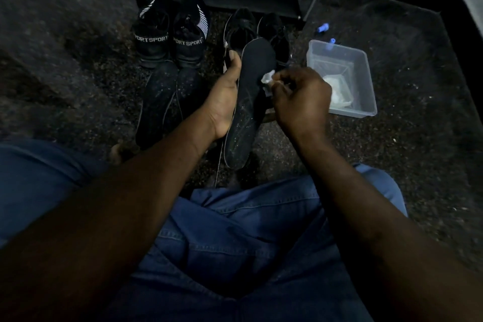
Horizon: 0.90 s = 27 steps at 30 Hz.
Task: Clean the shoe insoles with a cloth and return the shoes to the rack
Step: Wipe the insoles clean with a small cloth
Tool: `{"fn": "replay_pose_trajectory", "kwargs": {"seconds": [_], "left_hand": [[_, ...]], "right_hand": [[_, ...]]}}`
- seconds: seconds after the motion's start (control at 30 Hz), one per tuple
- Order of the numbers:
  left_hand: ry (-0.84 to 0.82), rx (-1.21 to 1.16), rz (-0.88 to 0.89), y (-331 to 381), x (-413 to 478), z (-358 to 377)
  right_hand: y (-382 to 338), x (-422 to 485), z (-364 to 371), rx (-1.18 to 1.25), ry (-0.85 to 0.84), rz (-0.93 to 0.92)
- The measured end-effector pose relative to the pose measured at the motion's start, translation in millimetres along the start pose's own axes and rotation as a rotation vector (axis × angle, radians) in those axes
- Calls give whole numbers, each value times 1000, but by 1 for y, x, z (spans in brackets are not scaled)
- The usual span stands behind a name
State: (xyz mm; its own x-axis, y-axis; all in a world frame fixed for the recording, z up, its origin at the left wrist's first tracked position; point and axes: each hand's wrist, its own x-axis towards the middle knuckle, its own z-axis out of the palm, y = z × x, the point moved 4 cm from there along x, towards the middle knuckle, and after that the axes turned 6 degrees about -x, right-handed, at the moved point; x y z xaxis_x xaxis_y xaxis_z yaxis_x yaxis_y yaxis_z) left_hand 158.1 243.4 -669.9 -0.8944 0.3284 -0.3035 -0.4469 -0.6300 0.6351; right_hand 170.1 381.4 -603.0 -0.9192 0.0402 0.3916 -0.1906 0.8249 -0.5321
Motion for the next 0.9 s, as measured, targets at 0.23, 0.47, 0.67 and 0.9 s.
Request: {"fn": "replay_pose_trajectory", "kwargs": {"seconds": [0.23, 0.47, 0.67, 0.9], "left_hand": [[115, 153, 59, -1, 0, -6], [77, 178, 28, 0, -10, 6], [21, 102, 1, -3, -5, 7], [45, 19, -16, -9, -2, 3]], "right_hand": [[-9, -12, 33, -175, -162, -30], [-27, -28, 29, 166, -104, 3], [-3, -28, 17, -87, -80, -166], [-6, -35, 23, -56, -114, -12]]}}
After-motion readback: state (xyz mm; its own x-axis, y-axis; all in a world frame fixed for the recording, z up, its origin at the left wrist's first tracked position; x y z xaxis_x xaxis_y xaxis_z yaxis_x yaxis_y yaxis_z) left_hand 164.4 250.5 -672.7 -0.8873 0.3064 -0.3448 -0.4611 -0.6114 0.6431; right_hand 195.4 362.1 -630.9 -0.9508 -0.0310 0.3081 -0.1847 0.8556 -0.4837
